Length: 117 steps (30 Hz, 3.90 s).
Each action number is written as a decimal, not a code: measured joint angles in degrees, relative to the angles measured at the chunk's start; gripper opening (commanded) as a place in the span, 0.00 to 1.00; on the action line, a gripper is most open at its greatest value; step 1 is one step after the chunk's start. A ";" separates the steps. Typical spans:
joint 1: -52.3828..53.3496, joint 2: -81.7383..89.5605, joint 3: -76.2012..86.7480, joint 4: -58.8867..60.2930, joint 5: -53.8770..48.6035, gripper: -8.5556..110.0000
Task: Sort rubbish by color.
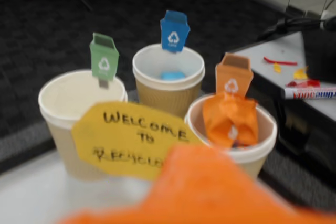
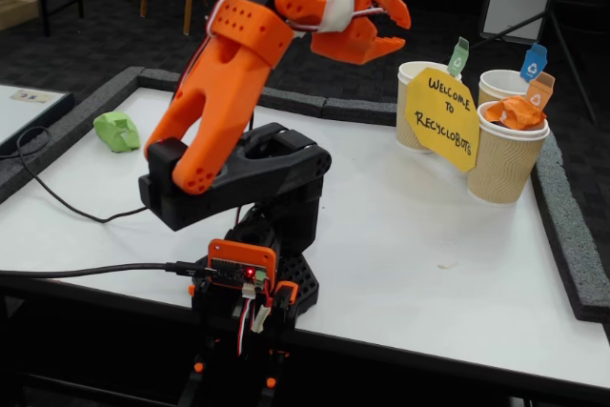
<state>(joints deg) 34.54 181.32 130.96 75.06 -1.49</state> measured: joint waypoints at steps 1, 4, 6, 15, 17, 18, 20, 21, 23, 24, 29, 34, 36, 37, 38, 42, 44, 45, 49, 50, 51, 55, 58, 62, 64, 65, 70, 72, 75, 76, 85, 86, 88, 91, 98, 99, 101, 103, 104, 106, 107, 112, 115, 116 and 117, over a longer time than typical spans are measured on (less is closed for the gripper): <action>0.00 0.00 0.00 0.00 0.00 0.07; 0.00 0.09 0.09 0.09 0.00 0.07; 0.00 0.09 0.09 0.26 0.00 0.07; -0.18 0.09 0.09 0.70 0.00 0.07; -1.93 0.09 0.09 1.49 0.00 0.07; -3.08 0.09 0.09 1.85 0.00 0.07; -5.54 0.09 0.09 2.02 0.00 0.07; -6.94 0.09 0.09 2.02 0.00 0.07; -10.20 0.09 0.09 2.02 0.00 0.07; -12.13 0.09 0.09 2.02 0.00 0.07; -22.68 0.09 0.70 2.11 0.00 0.07; -34.01 0.09 1.85 2.55 0.00 0.07; -38.32 0.09 2.20 2.55 0.00 0.07; -40.34 0.09 2.55 2.55 0.00 0.07; -42.54 0.09 2.72 2.55 0.00 0.07; -50.54 0.09 3.25 2.99 -0.09 0.07; -54.49 0.09 3.25 3.16 -0.09 0.07; -56.25 0.09 3.25 3.16 -0.09 0.07; -62.31 0.09 3.25 3.16 -0.09 0.07; -63.72 0.09 3.52 3.16 -0.09 0.07; -65.21 0.09 3.78 3.16 -0.09 0.07; -69.70 0.09 5.10 3.16 -0.09 0.07; -71.10 0.09 6.77 3.16 -0.09 0.07; -72.42 0.09 8.09 3.16 -0.09 0.07; -73.13 0.09 8.35 3.16 -0.09 0.07; -73.39 0.09 8.35 3.16 -0.09 0.07; -75.41 0.09 8.35 3.16 -0.09 0.07; -77.17 0.09 8.35 3.16 -0.09 0.07; -78.75 0.09 8.35 3.16 -0.09 0.07; -79.01 0.09 8.35 3.16 -0.09 0.07; -79.28 -1.67 8.35 2.02 -0.09 0.07; -79.28 -3.08 8.35 1.23 -0.09 0.07; -79.37 -6.68 8.35 -0.97 -0.09 0.07; -79.37 -14.33 8.35 -4.92 -0.09 0.07; -79.37 -30.76 7.29 -14.24 -0.09 0.07; -79.37 -33.31 6.77 -15.56 -0.09 0.07; -79.37 -37.88 5.54 -17.93 -0.09 0.07; -79.37 -42.36 3.69 -19.86 -0.09 0.07; -79.37 -44.47 2.81 -20.74 -0.09 0.07; -79.37 -48.87 0.44 -22.24 -0.09 0.07; -79.37 -50.89 -0.88 -22.76 -0.09 0.07; -79.37 -60.12 -8.44 -24.08 -0.09 0.07; -79.37 -64.42 -12.22 -24.61 -0.09 0.07; -79.37 -65.57 -13.27 -24.61 -0.09 0.07; -79.37 -66.62 -14.24 -24.61 -0.09 0.07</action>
<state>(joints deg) -44.82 114.70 116.72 50.45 -1.58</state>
